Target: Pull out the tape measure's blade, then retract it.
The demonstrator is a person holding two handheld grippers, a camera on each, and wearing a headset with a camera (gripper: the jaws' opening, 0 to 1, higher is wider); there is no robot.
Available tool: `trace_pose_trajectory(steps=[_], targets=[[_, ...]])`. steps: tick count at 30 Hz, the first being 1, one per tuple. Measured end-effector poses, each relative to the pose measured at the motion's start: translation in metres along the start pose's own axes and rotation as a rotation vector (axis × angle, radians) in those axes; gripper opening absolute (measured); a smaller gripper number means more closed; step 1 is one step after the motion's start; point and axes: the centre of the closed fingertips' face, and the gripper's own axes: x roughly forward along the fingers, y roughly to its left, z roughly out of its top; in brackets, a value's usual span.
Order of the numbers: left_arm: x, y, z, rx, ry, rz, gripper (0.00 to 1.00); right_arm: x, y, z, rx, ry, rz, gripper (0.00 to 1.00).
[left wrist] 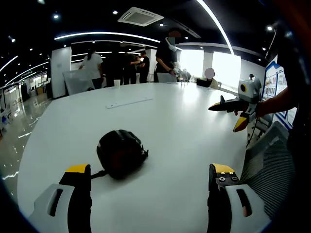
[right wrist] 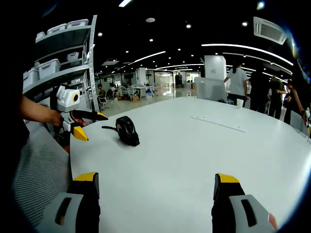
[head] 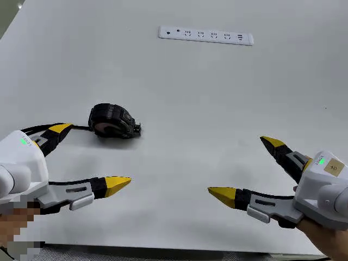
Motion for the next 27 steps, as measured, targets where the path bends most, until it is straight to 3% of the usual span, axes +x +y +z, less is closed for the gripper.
trace_pose_trajectory(steps=[12,14,27], targets=[[0.001,0.0028,0.0005,0.003,0.005,-0.002,0.99,0.0016,-0.0015,0.0022,-0.005,0.002,0.004,0.99],[0.0016,0.0032,0.0005,0.006,0.008,-0.004,0.99,0.0018,-0.0034,0.006,-0.024,-0.017,-0.003,0.99],[0.0048,0.009,0.0039,0.015,0.015,-0.015,0.99,0.007,-0.0087,0.0057,-0.027,0.003,0.016,0.99]])
